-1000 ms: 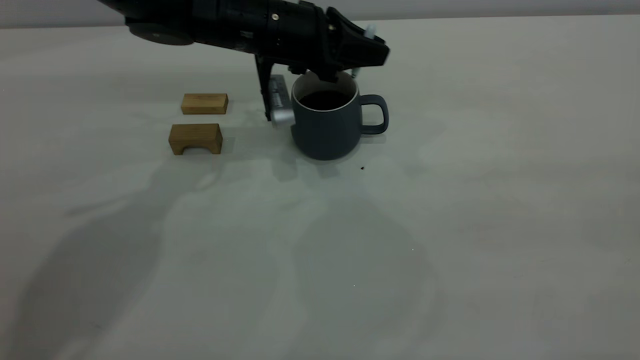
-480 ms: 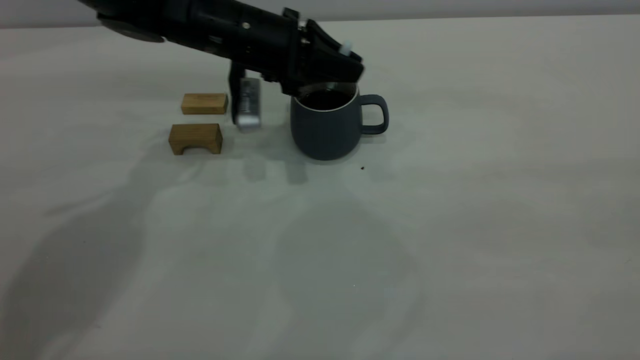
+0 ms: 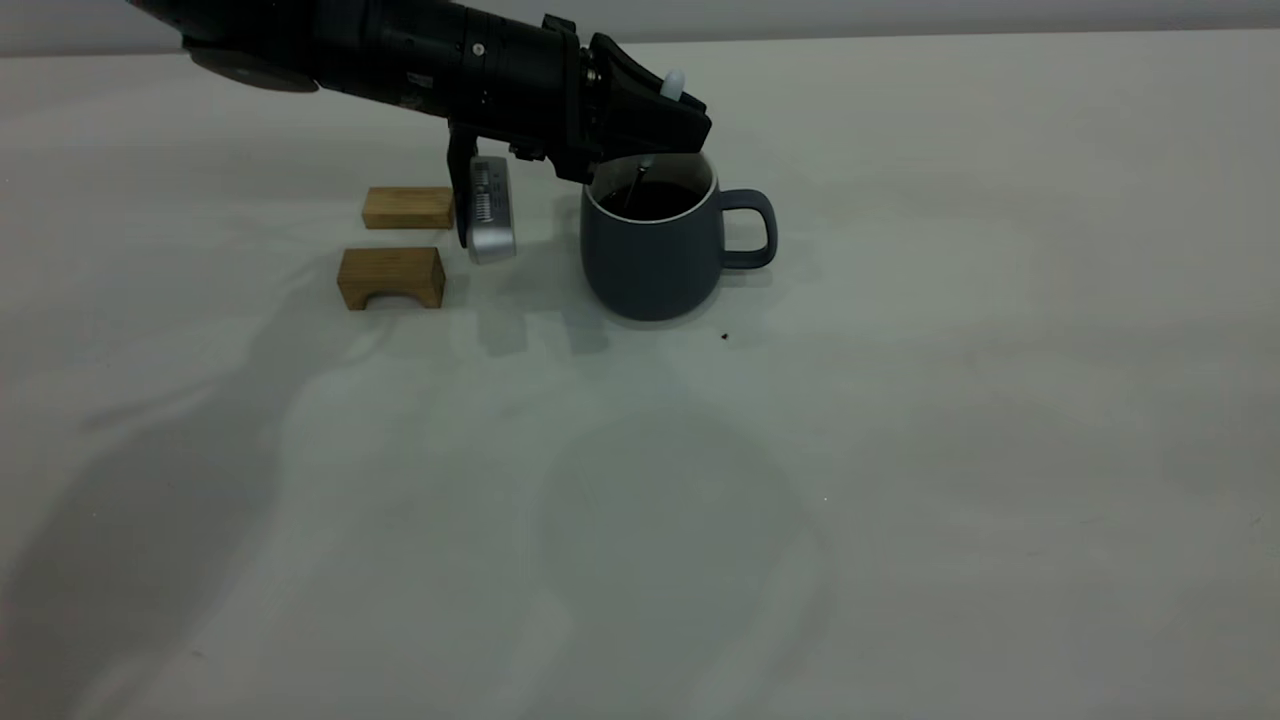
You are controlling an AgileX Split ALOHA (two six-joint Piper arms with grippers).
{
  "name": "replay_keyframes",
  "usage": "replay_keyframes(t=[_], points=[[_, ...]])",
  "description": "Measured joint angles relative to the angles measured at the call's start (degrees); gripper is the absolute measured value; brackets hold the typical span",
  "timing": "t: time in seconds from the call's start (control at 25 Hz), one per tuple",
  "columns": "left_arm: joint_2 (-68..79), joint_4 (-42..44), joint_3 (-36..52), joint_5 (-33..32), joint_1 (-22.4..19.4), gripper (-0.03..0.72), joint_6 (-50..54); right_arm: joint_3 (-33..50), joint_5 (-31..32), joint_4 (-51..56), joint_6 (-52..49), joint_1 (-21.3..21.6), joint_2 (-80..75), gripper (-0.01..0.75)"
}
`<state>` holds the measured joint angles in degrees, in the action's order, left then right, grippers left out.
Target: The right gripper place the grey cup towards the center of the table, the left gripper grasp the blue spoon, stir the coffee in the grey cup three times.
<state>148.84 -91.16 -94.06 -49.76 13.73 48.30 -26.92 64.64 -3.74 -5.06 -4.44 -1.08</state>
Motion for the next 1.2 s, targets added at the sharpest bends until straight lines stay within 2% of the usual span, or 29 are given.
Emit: replay_keyframes(t=[0.2, 0.32, 0.48, 0.64, 0.8, 0.96, 1.2], points=[[0.4, 0.2, -0.1, -2.0, 0.0, 0.145, 0.0, 0.0, 0.0, 0.0, 0.0, 0.0, 0.0, 0.527], [0.5, 1.2, -0.1, -3.8, -0.1, 0.235, 0.0, 0.0, 0.0, 0.0, 0.0, 0.0, 0.0, 0.527], [0.6, 1.4, -0.1, -9.4, -0.1, 0.358, -1.4, 0.0, 0.0, 0.0, 0.0, 0.0, 0.0, 0.527], [0.2, 4.8, -0.1, -14.9, -0.1, 0.405, -6.6, 0.0, 0.0, 0.0, 0.0, 0.0, 0.0, 0.527], [-3.6, 19.4, -0.1, -15.8, -0.1, 0.409, -16.0, 0.0, 0.0, 0.0, 0.0, 0.0, 0.0, 0.527], [-9.9, 43.4, -0.1, -16.8, -0.1, 0.403, -23.6, 0.0, 0.0, 0.0, 0.0, 0.0, 0.0, 0.527], [-22.8, 75.8, -0.1, -17.1, -0.1, 0.395, -25.6, 0.0, 0.0, 0.0, 0.0, 0.0, 0.0, 0.527]])
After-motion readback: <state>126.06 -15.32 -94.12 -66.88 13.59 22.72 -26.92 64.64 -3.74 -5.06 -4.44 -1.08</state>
